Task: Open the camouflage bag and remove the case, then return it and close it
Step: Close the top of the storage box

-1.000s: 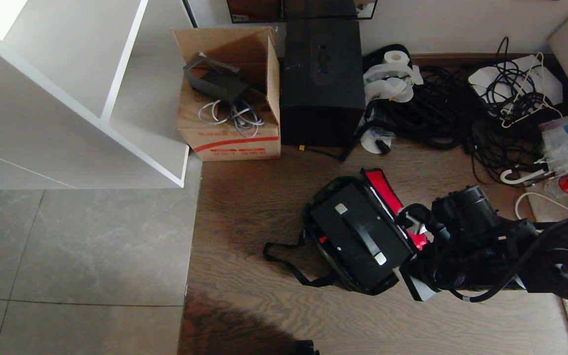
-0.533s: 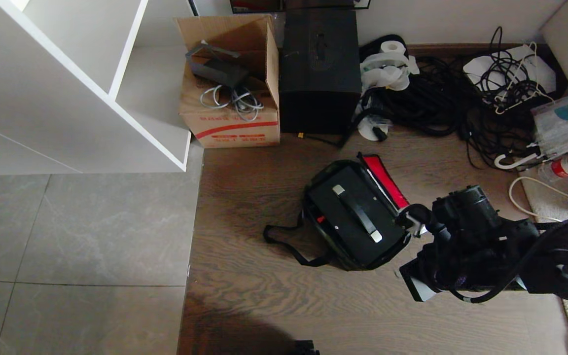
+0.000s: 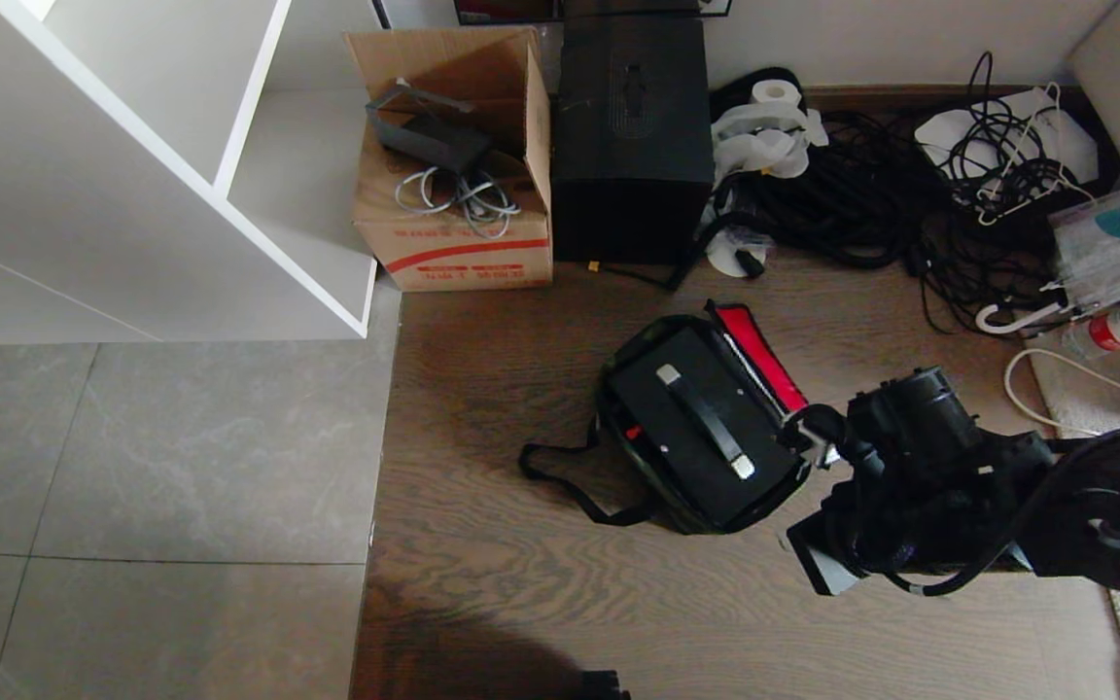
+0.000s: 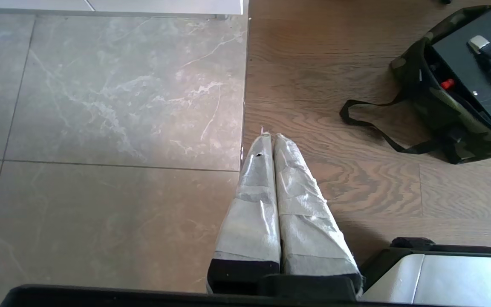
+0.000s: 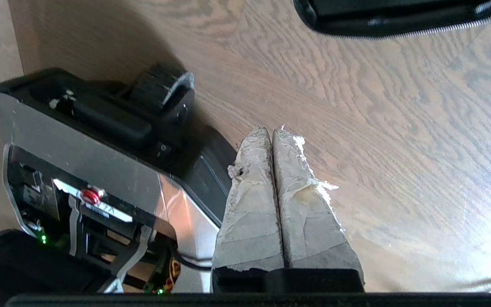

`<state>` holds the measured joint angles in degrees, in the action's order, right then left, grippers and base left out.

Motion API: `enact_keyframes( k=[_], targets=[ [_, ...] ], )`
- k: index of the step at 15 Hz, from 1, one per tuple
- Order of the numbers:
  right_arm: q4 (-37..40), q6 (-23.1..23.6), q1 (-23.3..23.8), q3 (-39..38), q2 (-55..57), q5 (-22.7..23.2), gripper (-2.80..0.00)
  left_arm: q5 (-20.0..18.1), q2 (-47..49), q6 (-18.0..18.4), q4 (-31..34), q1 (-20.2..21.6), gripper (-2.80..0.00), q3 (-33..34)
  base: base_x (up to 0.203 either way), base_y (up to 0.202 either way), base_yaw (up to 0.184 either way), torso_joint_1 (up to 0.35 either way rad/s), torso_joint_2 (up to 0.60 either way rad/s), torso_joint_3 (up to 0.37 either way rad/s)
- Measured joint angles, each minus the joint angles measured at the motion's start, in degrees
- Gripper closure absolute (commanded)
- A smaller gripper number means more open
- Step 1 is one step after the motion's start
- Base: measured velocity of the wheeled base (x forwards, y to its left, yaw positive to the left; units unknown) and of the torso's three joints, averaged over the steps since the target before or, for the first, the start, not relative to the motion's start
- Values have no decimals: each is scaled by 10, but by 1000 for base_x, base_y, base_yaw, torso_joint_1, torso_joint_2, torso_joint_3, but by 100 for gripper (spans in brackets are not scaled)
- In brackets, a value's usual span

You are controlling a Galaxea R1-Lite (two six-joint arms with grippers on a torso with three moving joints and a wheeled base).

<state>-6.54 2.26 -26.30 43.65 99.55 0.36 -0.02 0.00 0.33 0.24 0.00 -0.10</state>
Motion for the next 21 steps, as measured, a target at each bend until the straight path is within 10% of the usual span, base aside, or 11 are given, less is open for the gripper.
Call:
enact_keyframes(
  k=[7,12,17,18,21],
  targets=[
    [23,2,8,9,11,-48,0,0,0,0,0,0,0,0,0,0,0,0,0,0],
    [8,23,3,151,137,-186,0,0,0,0,0,0,0,0,0,0,0,0,0,0],
    [18,29,-48,248,231,-198,0,0,0,0,0,0,0,0,0,0,0,0,0,0],
    [18,31,-53,258,245,-199,-280,0,0,0,0,0,0,0,0,0,0,0,0,0],
    [0,36,-66,257,272,-206,-280,0,0,0,0,0,0,0,0,0,0,0,0,0]
  ],
)
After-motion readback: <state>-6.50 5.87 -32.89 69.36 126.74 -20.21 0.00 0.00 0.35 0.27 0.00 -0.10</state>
